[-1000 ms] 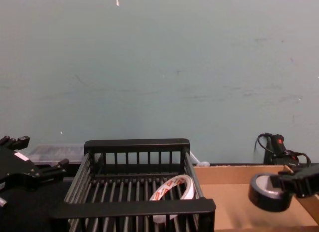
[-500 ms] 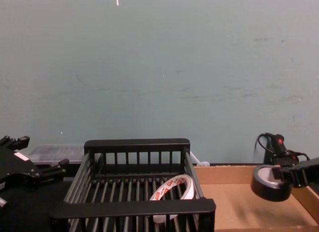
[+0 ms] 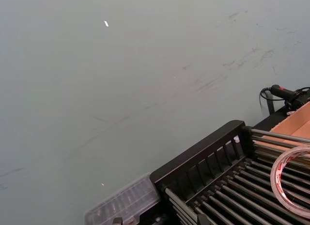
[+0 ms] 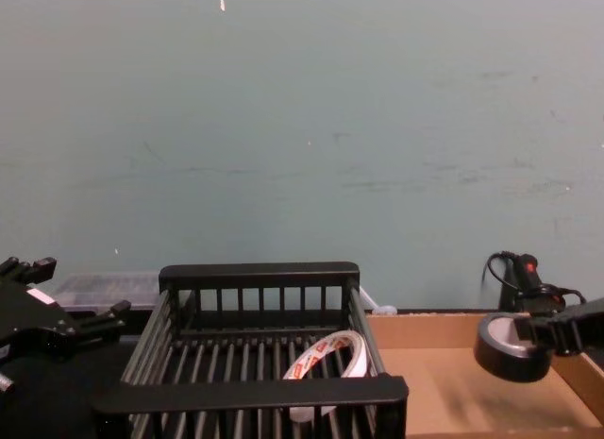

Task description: Pick up the white tape and place it into the black box , Pick up the silver tape and place it into the brown box.

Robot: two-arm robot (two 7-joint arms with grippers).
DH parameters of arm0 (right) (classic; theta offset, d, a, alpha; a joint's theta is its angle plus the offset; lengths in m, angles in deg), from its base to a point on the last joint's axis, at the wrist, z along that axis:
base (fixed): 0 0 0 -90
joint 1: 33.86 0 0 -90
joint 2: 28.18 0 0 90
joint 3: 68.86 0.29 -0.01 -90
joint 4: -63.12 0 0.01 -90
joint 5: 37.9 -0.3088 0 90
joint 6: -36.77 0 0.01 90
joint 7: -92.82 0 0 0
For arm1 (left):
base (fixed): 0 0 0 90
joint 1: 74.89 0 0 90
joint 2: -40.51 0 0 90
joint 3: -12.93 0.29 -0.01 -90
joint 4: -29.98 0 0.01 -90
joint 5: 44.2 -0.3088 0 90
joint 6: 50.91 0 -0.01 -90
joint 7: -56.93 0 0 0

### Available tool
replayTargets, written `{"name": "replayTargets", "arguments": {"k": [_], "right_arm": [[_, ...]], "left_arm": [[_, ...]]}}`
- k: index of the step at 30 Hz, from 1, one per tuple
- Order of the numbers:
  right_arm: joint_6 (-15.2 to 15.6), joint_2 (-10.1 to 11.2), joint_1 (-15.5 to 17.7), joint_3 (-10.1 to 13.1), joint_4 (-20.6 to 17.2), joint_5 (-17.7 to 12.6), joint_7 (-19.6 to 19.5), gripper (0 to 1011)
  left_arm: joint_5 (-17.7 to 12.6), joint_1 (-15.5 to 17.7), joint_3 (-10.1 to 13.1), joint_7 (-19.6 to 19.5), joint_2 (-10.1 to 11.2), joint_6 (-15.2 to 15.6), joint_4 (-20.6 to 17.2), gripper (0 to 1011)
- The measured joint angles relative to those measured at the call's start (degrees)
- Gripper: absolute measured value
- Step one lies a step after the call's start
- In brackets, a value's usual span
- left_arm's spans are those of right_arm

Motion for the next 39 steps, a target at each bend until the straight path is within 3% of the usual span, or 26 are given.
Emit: {"name": "replayTargets", "arguments": {"k": [3,6,30,39], "right_arm": [[0.0,0.0,0.0,0.0,0.0,0.0,0.0,162],[0.0,0.0,0.0,0.0,-0.1,0.0,0.0,228],[0.0,0.1,0.1,-0.1,-0.1,-0.1,0.1,972],[0.0,0.1,0.1,-0.1,-0.2,-0.1,0.1,1002]], "left_arm": [[0.0,0.0,0.0,0.0,0.0,0.0,0.0,1001],[0.0,0.0,0.0,0.0,0.0,0.0,0.0,1002],[0.0,0.0,0.0,0.0,0.0,0.0,0.0,1001],[0.0,0.0,0.0,0.0,0.0,0.0,0.0,1001]]}}
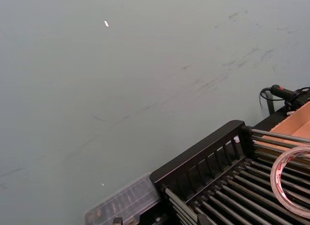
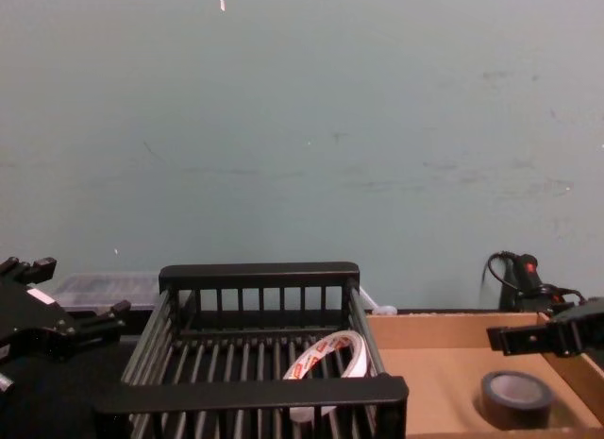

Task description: Pick up the white tape and place it into the black box , Pick up the silver tape and place it into the brown box.

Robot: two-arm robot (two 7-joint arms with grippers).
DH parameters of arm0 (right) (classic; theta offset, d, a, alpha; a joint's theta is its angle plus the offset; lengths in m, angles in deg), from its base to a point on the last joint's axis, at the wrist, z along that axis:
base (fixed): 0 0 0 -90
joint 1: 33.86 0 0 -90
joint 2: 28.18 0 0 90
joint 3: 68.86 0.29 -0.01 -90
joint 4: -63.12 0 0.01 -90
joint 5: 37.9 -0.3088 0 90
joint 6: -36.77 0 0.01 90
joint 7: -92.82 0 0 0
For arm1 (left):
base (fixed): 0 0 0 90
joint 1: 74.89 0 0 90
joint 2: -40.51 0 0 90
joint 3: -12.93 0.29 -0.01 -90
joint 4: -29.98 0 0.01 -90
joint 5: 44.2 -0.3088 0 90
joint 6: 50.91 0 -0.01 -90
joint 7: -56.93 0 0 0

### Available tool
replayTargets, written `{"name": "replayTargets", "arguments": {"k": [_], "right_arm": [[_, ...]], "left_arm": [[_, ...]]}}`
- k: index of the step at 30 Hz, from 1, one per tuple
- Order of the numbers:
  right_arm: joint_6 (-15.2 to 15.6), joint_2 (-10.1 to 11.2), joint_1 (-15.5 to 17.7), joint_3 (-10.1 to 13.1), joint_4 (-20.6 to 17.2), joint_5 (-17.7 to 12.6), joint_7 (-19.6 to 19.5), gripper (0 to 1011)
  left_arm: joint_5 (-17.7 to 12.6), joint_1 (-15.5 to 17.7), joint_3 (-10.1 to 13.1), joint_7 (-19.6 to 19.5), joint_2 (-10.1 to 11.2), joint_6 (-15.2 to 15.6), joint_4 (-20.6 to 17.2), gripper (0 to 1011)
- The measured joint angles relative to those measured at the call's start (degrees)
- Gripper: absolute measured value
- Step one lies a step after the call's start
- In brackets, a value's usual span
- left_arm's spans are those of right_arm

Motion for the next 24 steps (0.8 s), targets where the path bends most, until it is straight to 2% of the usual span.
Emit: {"name": "replayTargets", "arguments": {"k": [6,12,14,16,22,24], "right_arm": [[0.0,0.0,0.0,0.1,0.0,0.0,0.0,1002],[-3.3,-0.8,1.9,1.4,-1.8,2.0,-2.6,1002],[-4.9,-1.1,2.7,1.8,-2.4,2.8,-3.6,1002],[-8.7,-1.5,4.5,2.2,-3.4,5.0,-6.0,1002],[-15.3,-1.8,8.0,2.4,-4.6,9.4,-10.0,1002],[-18.7,-1.9,9.8,2.4,-4.7,11.8,-12.3,1002]], "left_arm": [[0.0,0.0,0.0,0.0,0.0,0.0,0.0,1001],[0.0,0.0,0.0,0.0,0.0,0.0,0.0,1002],[0.0,0.0,0.0,0.0,0.0,0.0,0.0,1001],[0.0,0.0,0.0,0.0,0.0,0.0,0.0,1001],[0.0,0.0,0.0,0.0,0.0,0.0,0.0,1001],[0.0,0.0,0.0,0.0,0.0,0.0,0.0,1001]]}}
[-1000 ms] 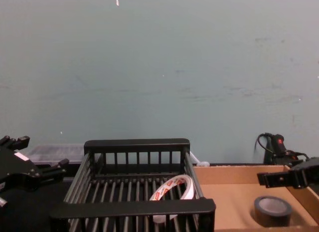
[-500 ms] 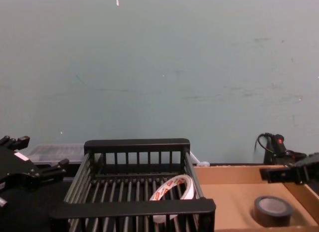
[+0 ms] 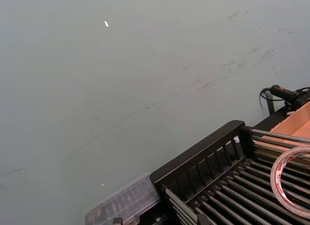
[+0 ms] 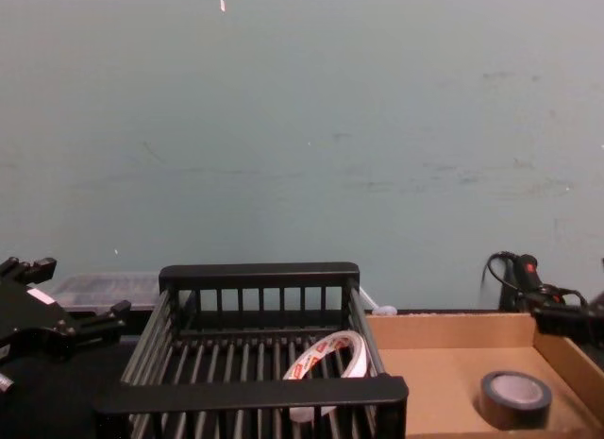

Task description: Pick up the white tape and place it into the black box , Pick up the silver tape and place it into the brown box.

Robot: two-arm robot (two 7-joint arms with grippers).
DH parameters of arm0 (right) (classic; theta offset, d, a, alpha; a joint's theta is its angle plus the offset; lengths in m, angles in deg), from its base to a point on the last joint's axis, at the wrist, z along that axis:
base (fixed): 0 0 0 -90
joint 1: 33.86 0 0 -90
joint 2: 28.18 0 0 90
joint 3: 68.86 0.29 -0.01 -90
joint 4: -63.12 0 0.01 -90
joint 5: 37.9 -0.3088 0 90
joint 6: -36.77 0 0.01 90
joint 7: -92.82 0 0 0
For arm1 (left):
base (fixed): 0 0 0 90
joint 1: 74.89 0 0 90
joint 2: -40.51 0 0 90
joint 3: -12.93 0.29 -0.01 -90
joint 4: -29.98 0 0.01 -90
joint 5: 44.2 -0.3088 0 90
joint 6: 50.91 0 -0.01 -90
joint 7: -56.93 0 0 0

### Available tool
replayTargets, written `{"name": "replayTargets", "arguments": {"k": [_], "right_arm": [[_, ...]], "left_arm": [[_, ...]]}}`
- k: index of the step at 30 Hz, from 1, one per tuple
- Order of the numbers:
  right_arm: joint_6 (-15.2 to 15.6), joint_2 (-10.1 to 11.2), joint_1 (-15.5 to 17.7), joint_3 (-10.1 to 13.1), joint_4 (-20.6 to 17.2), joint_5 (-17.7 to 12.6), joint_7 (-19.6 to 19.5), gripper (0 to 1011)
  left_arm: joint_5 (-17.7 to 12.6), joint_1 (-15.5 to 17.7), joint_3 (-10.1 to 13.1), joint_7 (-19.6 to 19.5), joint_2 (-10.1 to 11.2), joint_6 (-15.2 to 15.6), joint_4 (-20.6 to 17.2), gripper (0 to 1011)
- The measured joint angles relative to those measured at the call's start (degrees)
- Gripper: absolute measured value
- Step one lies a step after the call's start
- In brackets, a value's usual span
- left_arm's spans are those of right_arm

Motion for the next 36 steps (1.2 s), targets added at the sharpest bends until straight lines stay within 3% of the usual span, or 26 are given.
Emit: {"name": "replayTargets", "arguments": {"k": [2,6,10,17,36], "right_arm": [[-3.9,-0.2,1.9,0.0,0.0,2.8,-2.7,1003],[-8.7,-0.4,4.6,-0.1,0.6,6.3,-6.0,1003],[-10.3,-0.7,6.4,0.3,1.1,7.9,-7.2,1003],[-10.5,-1.7,7.8,1.9,1.1,8.3,-7.5,1002],[-10.6,-1.5,7.7,1.5,1.1,8.3,-7.7,1002]], "left_arm": [[0.0,0.0,0.0,0.0,0.0,0.0,0.0,1001],[0.0,0.0,0.0,0.0,0.0,0.0,0.0,1001],[0.0,0.0,0.0,0.0,0.0,0.0,0.0,1001],[0.0,0.0,0.0,0.0,0.0,0.0,0.0,1001],[0.0,0.0,0.0,0.0,0.0,0.0,0.0,1001]]}}
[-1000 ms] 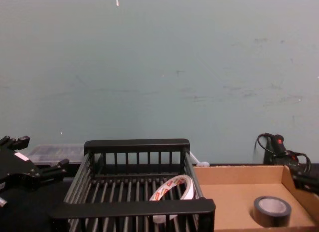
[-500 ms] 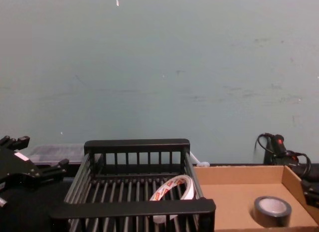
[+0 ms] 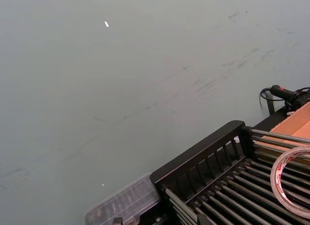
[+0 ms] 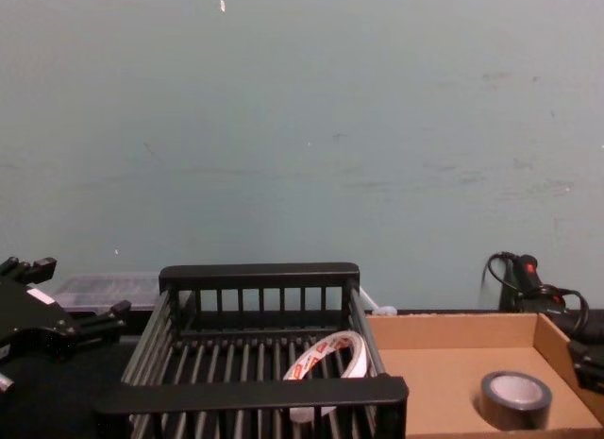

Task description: Pick up the white tape and place it into the black box , Pick up the silver tape and place it into the brown box.

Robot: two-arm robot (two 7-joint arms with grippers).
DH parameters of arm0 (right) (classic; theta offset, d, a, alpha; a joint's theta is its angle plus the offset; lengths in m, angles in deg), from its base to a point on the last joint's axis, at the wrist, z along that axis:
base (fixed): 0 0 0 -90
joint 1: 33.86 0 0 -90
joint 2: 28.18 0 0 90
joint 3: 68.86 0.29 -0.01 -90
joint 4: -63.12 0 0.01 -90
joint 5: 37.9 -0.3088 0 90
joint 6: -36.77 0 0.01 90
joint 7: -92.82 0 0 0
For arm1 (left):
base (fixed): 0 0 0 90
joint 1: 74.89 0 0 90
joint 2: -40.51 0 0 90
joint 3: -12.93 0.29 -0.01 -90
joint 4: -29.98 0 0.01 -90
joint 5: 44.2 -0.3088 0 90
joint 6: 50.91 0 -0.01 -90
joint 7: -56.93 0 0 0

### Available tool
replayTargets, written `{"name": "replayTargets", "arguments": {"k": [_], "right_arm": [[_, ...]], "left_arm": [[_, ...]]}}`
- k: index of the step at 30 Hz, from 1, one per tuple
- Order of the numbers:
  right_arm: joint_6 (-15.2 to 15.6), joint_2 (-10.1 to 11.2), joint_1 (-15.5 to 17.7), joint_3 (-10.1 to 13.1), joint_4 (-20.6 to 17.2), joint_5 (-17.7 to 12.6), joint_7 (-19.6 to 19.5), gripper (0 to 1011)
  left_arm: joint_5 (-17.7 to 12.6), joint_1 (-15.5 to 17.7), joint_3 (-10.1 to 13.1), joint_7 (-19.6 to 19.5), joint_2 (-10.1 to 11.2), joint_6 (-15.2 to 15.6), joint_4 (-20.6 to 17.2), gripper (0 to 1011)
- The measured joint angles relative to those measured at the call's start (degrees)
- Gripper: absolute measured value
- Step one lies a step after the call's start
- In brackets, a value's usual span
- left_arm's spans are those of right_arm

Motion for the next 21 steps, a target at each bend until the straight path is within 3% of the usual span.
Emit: {"name": "replayTargets", "arguments": {"k": [21], "right_arm": [[-0.1,0.1,0.0,-0.1,0.0,0.1,0.0,1002]], "left_arm": [[0.0,0.0,0.0,0.0,0.0,0.0,0.0,1001]]}}
